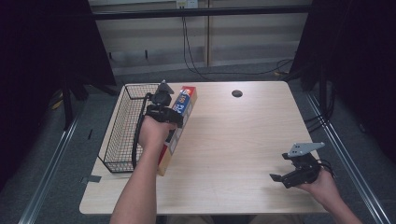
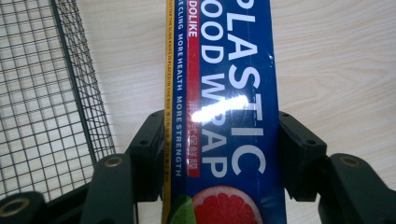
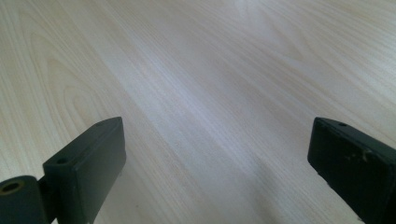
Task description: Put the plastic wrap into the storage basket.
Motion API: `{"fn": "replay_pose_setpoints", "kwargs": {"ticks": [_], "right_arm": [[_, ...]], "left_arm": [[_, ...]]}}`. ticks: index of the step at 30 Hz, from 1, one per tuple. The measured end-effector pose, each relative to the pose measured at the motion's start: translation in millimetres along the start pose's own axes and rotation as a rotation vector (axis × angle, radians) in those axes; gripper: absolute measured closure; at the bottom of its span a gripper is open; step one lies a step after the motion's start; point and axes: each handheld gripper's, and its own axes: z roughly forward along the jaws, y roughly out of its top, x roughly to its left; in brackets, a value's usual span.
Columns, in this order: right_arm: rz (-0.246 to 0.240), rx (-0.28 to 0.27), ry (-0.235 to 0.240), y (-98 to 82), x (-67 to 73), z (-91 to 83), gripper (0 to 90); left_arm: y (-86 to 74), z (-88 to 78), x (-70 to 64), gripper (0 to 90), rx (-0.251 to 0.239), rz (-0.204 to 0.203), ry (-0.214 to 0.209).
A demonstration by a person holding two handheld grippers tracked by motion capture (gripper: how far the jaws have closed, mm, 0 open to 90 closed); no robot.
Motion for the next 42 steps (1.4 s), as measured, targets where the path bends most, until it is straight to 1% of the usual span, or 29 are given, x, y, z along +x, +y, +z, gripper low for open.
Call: {"fn": "replay_pose_setpoints", "kwargs": {"ticks": [1,2,3,6,8,9,11,12,13,15,16,17,19,20,22,25,28,29,30,36,37,38,42], "right_arm": [[0.001,-0.001,0.002,0.0,0.0,0.0,4.2],[0.001,-0.001,0.002,0.1,0.1,0.0,4.2],[0.002,0.000,0.001,0.1,0.4,0.0,4.2],[0.001,-0.003,0.002,0.0,0.4,0.4,4.2],[0.000,0.003,-0.002,0.3,0.5,0.3,4.2],[-0.002,-0.004,0.005,0.2,0.3,0.8,4.2],[-0.002,-0.001,0.003,0.3,0.2,0.8,4.2],[-0.002,-0.001,0.003,0.3,0.2,0.8,4.2],[-0.003,-0.002,0.004,0.3,0.1,0.7,4.2],[-0.004,-0.006,0.006,0.2,0.0,0.9,4.2],[-0.005,0.004,0.002,0.5,0.3,0.5,4.2],[-0.003,0.005,0.000,0.6,0.4,0.7,4.2],[-0.003,0.005,0.000,0.6,0.5,0.8,4.2],[-0.003,0.005,0.013,0.7,0.1,0.5,4.2],[-0.004,0.007,0.013,0.6,0.2,0.4,4.2],[-0.004,0.006,0.012,0.7,0.1,0.3,4.2],[-0.005,0.003,0.007,0.6,0.4,0.3,4.2],[-0.005,0.003,0.007,0.6,0.4,0.3,4.2],[-0.005,0.003,0.005,0.6,0.5,0.3,4.2],[-0.010,0.002,-0.003,0.8,0.5,0.0,4.2],[-0.004,0.002,-0.003,0.8,0.5,-0.3,4.2],[-0.006,0.003,-0.005,0.8,0.5,-0.3,4.2],[-0.010,0.003,-0.002,0.8,0.6,0.0,4.2]], "left_arm": [[-0.2,-0.7,-0.1,43.1,-0.003,-0.018,-0.001],[0.1,-1.8,2.1,43.1,-0.001,-0.005,0.004],[0.0,-3.3,2.9,43.1,-0.005,-0.022,0.009],[-0.1,-5.0,5.8,43.1,-0.005,-0.025,0.006],[-0.6,-5.7,7.6,43.1,-0.006,-0.037,0.012],[-0.6,-6.2,8.8,43.1,-0.003,-0.034,0.020],[-0.7,-7.5,10.8,43.1,-0.003,-0.036,0.026],[-0.8,-8.2,11.8,43.1,-0.006,-0.039,0.023],[-1.3,-9.6,13.4,43.1,-0.012,-0.053,0.021],[-1.2,-10.3,14.6,43.1,-0.012,-0.050,0.028],[-1.4,-10.7,15.2,43.1,-0.014,-0.057,0.031],[-1.6,-11.4,16.6,43.1,-0.013,-0.054,0.033],[-2.2,-12.4,18.5,43.1,-0.014,-0.060,0.036],[-2.4,-12.8,19.3,43.1,-0.013,-0.060,0.038],[-3.1,-14.2,21.6,43.1,-0.014,-0.068,0.043],[-3.4,-15.1,23.0,43.2,-0.014,-0.073,0.045],[-3.6,-16.7,24.8,43.1,-0.014,-0.074,0.055],[-3.6,-17.1,25.7,43.1,-0.014,-0.069,0.058],[-3.8,-17.9,26.5,43.1,-0.011,-0.075,0.055],[-5.1,-20.4,30.9,43.1,-0.019,-0.086,0.067],[-5.8,-21.5,32.4,43.1,-0.022,-0.092,0.073],[-6.0,-22.2,33.1,43.1,-0.022,-0.098,0.070],[-6.8,-24.0,35.7,43.1,-0.028,-0.098,0.078]]}}
